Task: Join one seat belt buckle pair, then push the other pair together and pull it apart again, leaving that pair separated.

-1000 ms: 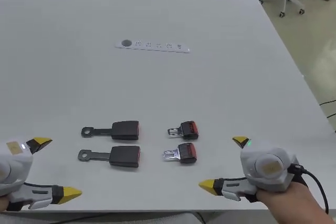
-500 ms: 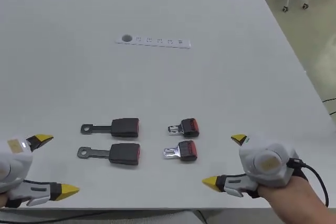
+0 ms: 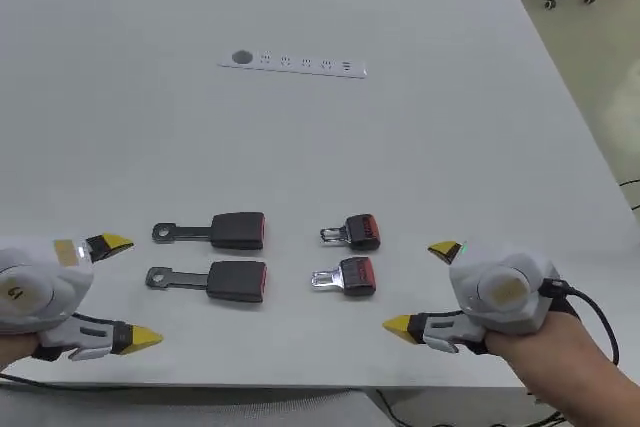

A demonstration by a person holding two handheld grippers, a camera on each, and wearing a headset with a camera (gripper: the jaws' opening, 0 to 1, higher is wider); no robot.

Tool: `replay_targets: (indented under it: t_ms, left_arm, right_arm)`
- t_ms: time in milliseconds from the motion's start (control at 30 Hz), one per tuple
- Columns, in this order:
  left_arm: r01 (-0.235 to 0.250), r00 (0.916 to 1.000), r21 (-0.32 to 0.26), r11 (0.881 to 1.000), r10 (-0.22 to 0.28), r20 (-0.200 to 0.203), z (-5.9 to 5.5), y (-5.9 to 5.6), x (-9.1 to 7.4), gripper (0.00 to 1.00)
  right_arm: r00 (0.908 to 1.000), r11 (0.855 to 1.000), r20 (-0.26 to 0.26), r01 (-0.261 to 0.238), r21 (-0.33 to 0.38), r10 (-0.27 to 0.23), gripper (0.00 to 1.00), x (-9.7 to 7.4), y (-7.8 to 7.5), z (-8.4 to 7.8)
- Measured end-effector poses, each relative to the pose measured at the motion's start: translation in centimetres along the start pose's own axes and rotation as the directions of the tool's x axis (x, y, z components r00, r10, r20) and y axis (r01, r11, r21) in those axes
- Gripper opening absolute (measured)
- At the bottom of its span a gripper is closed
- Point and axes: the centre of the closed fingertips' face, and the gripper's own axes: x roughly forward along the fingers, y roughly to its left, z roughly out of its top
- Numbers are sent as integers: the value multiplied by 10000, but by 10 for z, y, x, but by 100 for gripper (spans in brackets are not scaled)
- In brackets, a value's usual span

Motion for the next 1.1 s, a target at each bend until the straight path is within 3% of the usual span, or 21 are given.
replay_targets:
  t_ms: [200,300,433,567,767,933,1033,1100]
  left_arm:
    - [406,9992,273,9988,-407,5,7,-1,11,69]
    - [478,9983,404,9980,-464,-357,4,2,19,65]
    - [787,9964,615,9950,-765,-371,8,-1,28,62]
    - [993,9943,1070,9893,-944,-502,12,-2,36,61]
    - [1288,9905,1188,9845,-1219,-631,19,-1,52,57]
    - [1718,9826,1823,9681,-1552,-1022,21,-4,64,49]
    - [1995,9794,1232,9721,-1937,-573,30,-8,68,43]
    - [1973,9793,1383,9705,-1887,-735,29,-6,71,44]
  right_arm:
    - [9994,9979,-151,-317,-562,309,65,6,0,4]
    - [9961,9939,-346,-832,-728,809,57,13,5,3]
    - [9933,9871,-489,-1102,-1164,1051,53,19,8,7]
    - [9892,9773,-629,-1407,-1583,1322,51,28,9,12]
    - [9787,9573,-1030,-1959,-2128,1774,42,42,11,12]
    - [9724,9395,-1286,-2227,-2603,1949,40,52,10,13]
    - [9664,9289,-1467,-2449,-2779,2109,38,59,11,11]
    - [9643,9243,-1575,-2510,-2877,2128,38,62,10,10]
